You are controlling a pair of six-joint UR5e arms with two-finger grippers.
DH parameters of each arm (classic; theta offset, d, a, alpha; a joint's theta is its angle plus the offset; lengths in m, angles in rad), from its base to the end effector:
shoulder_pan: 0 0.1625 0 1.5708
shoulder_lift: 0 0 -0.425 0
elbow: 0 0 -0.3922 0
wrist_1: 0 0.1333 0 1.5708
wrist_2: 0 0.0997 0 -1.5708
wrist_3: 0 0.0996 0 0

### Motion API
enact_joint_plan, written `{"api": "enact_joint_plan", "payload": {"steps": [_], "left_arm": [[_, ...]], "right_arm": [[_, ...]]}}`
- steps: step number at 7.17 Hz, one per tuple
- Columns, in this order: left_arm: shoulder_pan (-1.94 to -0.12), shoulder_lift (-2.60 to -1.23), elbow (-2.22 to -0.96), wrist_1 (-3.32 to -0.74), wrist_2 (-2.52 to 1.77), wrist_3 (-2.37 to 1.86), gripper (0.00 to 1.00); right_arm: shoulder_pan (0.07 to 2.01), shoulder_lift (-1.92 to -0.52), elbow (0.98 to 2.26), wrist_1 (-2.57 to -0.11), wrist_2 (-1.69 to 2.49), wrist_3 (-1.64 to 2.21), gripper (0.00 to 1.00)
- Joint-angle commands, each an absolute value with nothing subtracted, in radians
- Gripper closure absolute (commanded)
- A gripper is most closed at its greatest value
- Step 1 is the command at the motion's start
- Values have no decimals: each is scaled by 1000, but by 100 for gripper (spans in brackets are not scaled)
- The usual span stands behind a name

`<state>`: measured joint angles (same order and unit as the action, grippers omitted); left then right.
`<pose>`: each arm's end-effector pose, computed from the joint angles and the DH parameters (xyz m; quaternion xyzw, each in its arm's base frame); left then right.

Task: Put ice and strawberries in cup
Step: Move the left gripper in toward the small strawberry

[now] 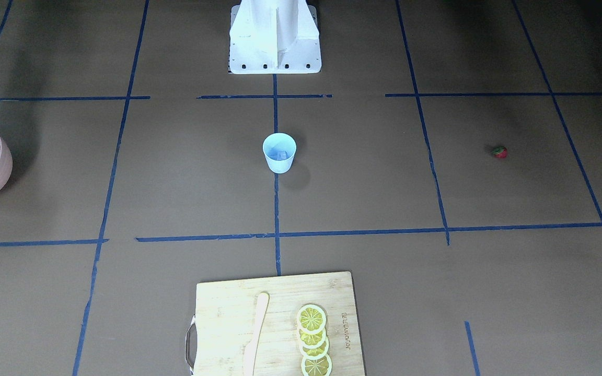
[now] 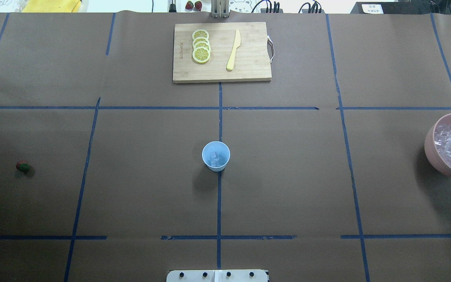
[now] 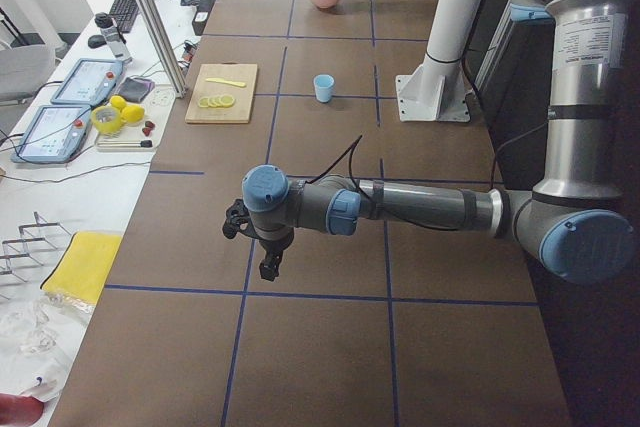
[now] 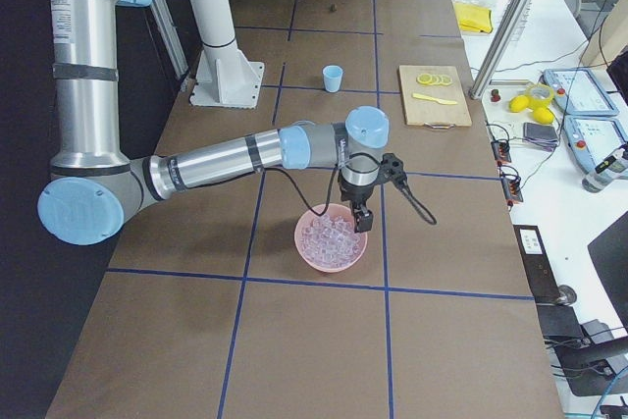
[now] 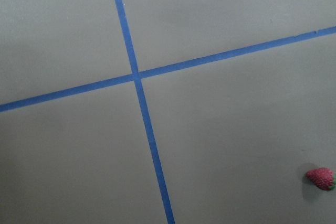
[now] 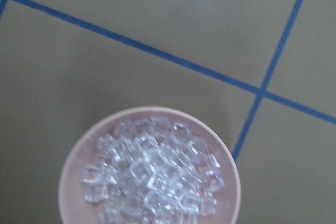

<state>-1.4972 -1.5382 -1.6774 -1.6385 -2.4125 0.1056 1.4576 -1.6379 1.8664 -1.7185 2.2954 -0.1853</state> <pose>-0.0232 -0.4884 0.6099 0.0711 0.4064 0.1103 0.9042 0.0150 -0.4636 0.5640 0.0505 -0.3525 -0.1531 0.9218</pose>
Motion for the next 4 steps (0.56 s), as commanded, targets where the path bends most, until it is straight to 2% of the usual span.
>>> {"api": "enact_joint_plan", "payload": {"steps": [1, 4], "left_arm": [[-1493, -1552, -1666, -1666, -2413, 103, 0], [-1488, -1557, -1678, -1670, -2414, 104, 0]], "right_arm": [[1584, -1730, 1815, -1717, 2296, -224, 1], [1629, -1778, 1816, -1713, 2295, -256, 1]]}}
